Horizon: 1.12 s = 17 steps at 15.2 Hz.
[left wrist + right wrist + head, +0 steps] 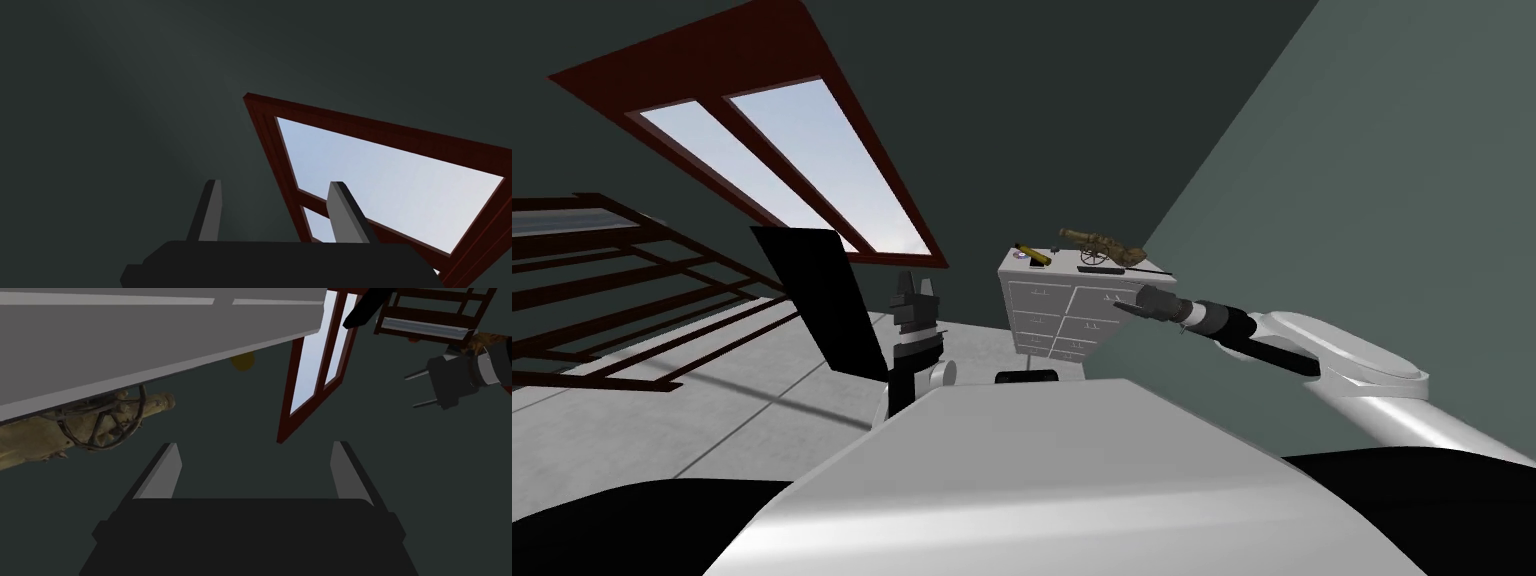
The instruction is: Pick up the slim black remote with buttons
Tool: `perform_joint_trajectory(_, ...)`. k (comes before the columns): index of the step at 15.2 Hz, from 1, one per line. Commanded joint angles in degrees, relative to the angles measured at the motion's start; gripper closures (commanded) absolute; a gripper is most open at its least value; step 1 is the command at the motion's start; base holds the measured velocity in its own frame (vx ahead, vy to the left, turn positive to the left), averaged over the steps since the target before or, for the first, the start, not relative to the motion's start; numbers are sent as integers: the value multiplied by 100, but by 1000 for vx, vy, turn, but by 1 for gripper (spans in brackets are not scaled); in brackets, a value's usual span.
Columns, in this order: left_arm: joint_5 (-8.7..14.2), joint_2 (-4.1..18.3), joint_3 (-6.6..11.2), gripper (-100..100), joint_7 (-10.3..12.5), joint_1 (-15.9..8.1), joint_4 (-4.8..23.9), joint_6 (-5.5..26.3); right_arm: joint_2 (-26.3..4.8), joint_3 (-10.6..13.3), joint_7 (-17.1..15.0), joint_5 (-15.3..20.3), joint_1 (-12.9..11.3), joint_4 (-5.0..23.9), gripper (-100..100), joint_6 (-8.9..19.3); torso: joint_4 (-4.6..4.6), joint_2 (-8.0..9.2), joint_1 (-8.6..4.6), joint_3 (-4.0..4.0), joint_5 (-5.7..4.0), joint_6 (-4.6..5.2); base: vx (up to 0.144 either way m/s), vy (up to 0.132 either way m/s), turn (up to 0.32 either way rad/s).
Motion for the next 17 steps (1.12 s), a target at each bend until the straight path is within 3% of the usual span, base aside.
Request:
perform_joint_trajectory(1, 0, 0, 0, 0, 0, 0, 0, 0, -209, -47, 2, 68, 6, 70, -100, -82, 0, 0, 0, 0, 0, 0, -8, 55, 32)
perform_joint_trajectory(2, 0, 0, 0, 0, 0, 0, 0, 0, -390, -167, -2, 283, 3, 271, -100, -265, 0, 0, -2, 0, 0, 2, -4, 79, 69)
perform_joint_trajectory(4, 0, 0, 0, 0, 0, 0, 0, 0, -587, -167, -2, 283, 3, 271, -100, -265, 0, -1, 7, -1, 2, 1, -8, 76, 54)
perform_joint_trajectory(5, 0, 0, 0, 0, 0, 0, 0, 0, -752, -282, -7, 499, 5, 471, -100, -448, 0, 0, 2, 0, 1, 2, -11, 61, 86)
perform_joint_trajectory(7, 0, 0, 0, 0, 0, 0, 0, 0, -960, -282, -7, 499, 5, 471, -100, -448, 0, 0, 2, 0, 1, 0, -6, 67, 62)
perform_joint_trajectory(8, 0, 0, 0, 0, 0, 0, 0, 0, -1112, -392, -11, 715, 11, 671, -100, -632, 0, 0, 0, 0, 1, 2, -1, 85, 111)
perform_joint_trajectory(10, 0, 0, 0, 0, 0, 0, 0, 0, -1327, -392, -11, 715, 11, 671, -100, -632, -1, -3, 8, -1, 2, 0, 0, 70, 54)
perform_joint_trajectory(11, 0, 0, 0, 0, 0, 0, 0, 0, -1474, -496, -16, 931, 22, 868, -100, -816, 0, -2, 2, -1, 1, 2, 6, 76, 78)
perform_joint_trajectory(13, 0, 0, 0, 0, 0, 0, 0, 0, -1685, -496, -16, 931, 22, 868, -100, -816, -1, -3, 6, -2, 2, 0, -4, 67, 63)
perform_joint_trajectory(14, 0, 0, 0, 0, 0, 0, 0, 0, -1855, -593, -21, 1144, 37, 1062, -100, -998, 0, -2, 1, -1, 1, 2, 4, 75, 82)
perform_joint_trajectory(16, 0, 0, 0, 0, 0, 0, 0, 0, -2034, -593, -21, 1144, 37, 1062, -100, -998, -1, -5, 6, -3, 2, 0, 12, 65, 58)
perform_joint_trajectory(17, 0, 0, 0, 0, 0, 0, 0, 0, -2202, -683, -26, 1356, 58, 1252, -100, -1179, -1, -6, 0, -4, 1, 2, 14, 62, 84)
